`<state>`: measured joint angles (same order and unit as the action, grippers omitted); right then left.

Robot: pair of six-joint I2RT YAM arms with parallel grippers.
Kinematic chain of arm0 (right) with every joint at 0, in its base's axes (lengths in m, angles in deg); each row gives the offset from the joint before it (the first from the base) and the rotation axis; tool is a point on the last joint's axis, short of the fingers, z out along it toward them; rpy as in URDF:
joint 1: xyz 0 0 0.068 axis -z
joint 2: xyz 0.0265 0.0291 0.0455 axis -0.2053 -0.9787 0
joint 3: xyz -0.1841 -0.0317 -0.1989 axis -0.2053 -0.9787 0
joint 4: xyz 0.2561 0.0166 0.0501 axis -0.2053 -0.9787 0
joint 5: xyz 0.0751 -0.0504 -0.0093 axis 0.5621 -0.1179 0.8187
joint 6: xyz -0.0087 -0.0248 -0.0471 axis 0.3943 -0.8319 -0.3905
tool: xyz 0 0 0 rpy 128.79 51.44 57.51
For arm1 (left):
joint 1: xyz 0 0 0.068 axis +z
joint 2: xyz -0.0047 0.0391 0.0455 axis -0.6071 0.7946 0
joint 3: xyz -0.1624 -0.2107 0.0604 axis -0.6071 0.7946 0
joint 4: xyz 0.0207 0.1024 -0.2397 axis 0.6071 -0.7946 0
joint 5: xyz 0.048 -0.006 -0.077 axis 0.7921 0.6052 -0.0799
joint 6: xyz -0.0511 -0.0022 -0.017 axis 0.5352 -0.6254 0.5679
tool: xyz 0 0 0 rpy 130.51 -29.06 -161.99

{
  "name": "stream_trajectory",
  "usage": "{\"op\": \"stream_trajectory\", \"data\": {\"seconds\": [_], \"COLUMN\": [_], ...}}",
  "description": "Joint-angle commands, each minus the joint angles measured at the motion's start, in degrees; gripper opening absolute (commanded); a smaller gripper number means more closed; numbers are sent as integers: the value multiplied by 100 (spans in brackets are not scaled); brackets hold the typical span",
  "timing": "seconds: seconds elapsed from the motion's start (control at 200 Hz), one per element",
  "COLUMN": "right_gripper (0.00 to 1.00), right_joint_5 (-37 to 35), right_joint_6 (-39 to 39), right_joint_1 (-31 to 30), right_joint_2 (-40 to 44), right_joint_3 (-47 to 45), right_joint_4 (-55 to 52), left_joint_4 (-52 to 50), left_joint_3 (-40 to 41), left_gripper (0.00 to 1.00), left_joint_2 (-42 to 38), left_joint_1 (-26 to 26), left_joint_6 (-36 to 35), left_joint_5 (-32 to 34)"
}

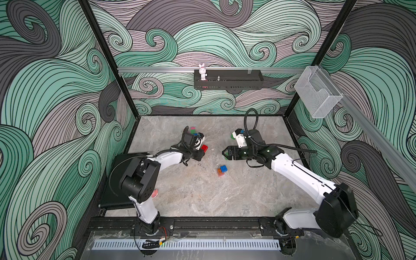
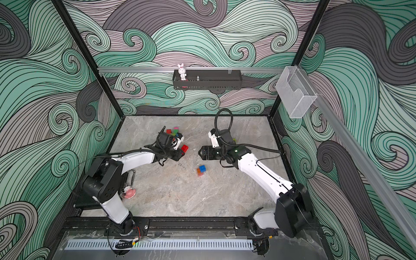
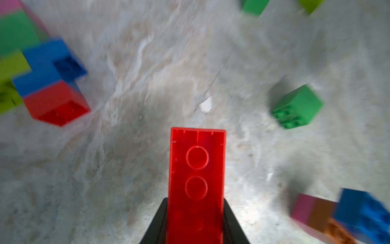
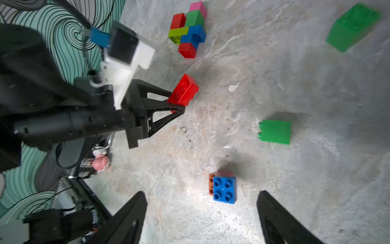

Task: Assemble the number 4 with lego
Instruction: Pick up the lego brick from the center of the board.

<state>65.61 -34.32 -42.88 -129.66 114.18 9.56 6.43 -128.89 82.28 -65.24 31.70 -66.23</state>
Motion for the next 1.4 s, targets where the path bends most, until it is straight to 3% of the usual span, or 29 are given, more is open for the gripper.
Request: {"op": "stream_trajectory", "data": {"seconds": [0.0, 0.145, 0.285, 0.425, 0.681, 0.916, 0.991, 1.041, 1.121, 1.171, 1.281, 1.396], "right_gripper": [79, 76, 74, 56, 30, 10, 7, 5, 4, 3, 2, 2], "right_joint_5": [1000, 1219, 2047, 1708, 1974, 2060, 2091, 2031, 1734, 1470, 638, -396], "right_joint_6": [415, 688, 904, 929, 774, 20, -234, -367, -573, -815, -1793, -2819], "right_joint_1": [129, 232, 255, 255, 255, 247, 236, 221, 204, 172, -131, -674], "right_joint_2": [-256, -635, -995, -1118, -1210, -1286, -1298, -1300, -1331, -1364, -1517, -1901], "right_joint_3": [383, 673, 895, 942, 845, 896, 923, 933, 978, 1039, 1315, 1725], "right_joint_4": [-179, 68, 621, 622, 855, 1091, 1155, 1175, 1115, 963, 383, -334], "left_joint_4": [1100, 1924, 1692, 1785, 1804, 1740, 1618, 1542, 1486, 1534, 1714, 560], "left_joint_3": [377, 955, 865, 896, 912, 960, 951, 951, 1002, 1121, 1530, 1358], "left_gripper": [7, 3, 1, 0, 0, 3, 11, 23, 62, 75, 91, 93], "left_joint_2": [-633, -1170, -1335, -1361, -1529, -1693, -1774, -1861, -2052, -2256, -2886, -3389], "left_joint_1": [-319, -668, -869, -914, -914, -915, -915, -904, -884, -827, -660, -366], "left_joint_6": [-519, -979, -1230, -1209, -1148, -985, -813, -681, -233, 62, 760, 1667], "left_joint_5": [-371, -306, -207, -171, -316, -326, -152, 16, 609, 908, 1845, 3068]}}
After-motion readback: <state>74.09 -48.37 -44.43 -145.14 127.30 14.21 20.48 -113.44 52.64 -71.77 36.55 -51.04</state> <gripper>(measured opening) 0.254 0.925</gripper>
